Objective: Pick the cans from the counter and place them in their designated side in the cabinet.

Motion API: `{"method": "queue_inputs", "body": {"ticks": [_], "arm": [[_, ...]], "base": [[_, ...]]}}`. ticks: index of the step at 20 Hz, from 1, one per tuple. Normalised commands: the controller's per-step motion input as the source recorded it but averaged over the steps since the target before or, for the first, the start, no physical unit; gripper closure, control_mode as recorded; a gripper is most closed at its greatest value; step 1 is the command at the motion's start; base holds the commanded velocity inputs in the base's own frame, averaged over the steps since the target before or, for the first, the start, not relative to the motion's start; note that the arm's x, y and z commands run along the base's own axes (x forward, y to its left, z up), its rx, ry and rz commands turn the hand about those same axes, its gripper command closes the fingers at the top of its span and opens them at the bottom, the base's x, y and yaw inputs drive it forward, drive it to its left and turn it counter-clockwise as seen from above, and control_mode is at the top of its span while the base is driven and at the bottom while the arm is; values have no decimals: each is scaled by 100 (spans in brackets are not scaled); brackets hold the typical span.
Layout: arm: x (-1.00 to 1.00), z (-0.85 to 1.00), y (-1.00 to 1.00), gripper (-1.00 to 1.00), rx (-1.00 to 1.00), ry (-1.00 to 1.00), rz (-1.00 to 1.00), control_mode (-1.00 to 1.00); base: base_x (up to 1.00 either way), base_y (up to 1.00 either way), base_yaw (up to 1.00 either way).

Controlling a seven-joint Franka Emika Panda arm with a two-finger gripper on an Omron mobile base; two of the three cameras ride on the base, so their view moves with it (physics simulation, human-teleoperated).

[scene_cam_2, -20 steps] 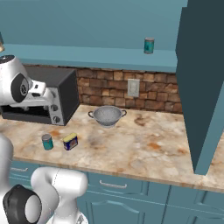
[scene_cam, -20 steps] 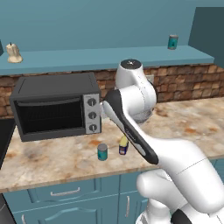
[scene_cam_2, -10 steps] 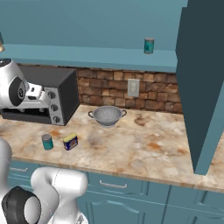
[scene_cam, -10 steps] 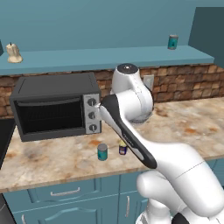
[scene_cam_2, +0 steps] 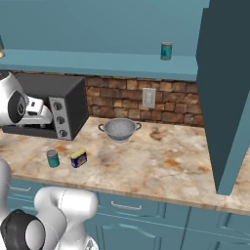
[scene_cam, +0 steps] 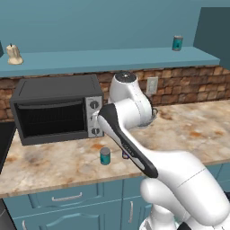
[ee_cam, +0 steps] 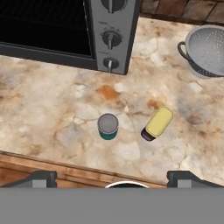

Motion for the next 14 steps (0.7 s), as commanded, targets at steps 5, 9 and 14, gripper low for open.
{"method": "queue_inputs", "body": {"ticks": [5,9,14], "arm": [[0,-26,16,-100,0,0,5,-100],[6,-28,6,-100,1,0,5,-100],[9,-24,2,-100,0,0,6,-100]], "base": [[0,0,0],[0,0,0],[0,0,0]]}}
